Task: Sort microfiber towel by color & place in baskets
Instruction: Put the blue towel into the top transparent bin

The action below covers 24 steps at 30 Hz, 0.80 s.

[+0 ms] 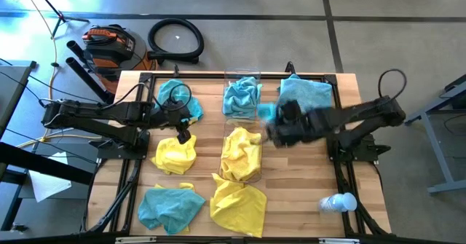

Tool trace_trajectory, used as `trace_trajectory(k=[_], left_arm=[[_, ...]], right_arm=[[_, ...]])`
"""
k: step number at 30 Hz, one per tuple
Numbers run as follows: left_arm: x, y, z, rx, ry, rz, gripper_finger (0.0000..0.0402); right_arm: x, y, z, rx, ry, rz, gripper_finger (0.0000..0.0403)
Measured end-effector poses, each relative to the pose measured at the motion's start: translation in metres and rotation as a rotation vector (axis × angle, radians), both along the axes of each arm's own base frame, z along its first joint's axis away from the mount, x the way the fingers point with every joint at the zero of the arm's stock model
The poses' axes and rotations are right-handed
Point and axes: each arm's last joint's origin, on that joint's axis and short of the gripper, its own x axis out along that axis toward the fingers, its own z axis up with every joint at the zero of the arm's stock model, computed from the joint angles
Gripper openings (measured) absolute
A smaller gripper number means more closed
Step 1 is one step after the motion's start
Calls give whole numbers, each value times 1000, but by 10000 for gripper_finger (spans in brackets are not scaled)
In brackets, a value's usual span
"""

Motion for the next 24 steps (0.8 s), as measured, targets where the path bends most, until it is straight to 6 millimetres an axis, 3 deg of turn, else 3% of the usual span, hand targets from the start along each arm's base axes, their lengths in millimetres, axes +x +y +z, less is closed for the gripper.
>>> trace_trajectory(k=[5,10,18,24], left_arm=[[3,10,4,-3,-63,56,110],[4,17,6,-35,-112,128,110],[4,20,7,-57,-136,168,110],[4,21,8,-57,-157,189,110]], right_arm=[[22,-51,25,-95,18,211,3],[34,-112,25,-122,-10,386,2],[50,-202,-13,-48,-52,494,1],[82,-229,-60,38,106,605,1]])
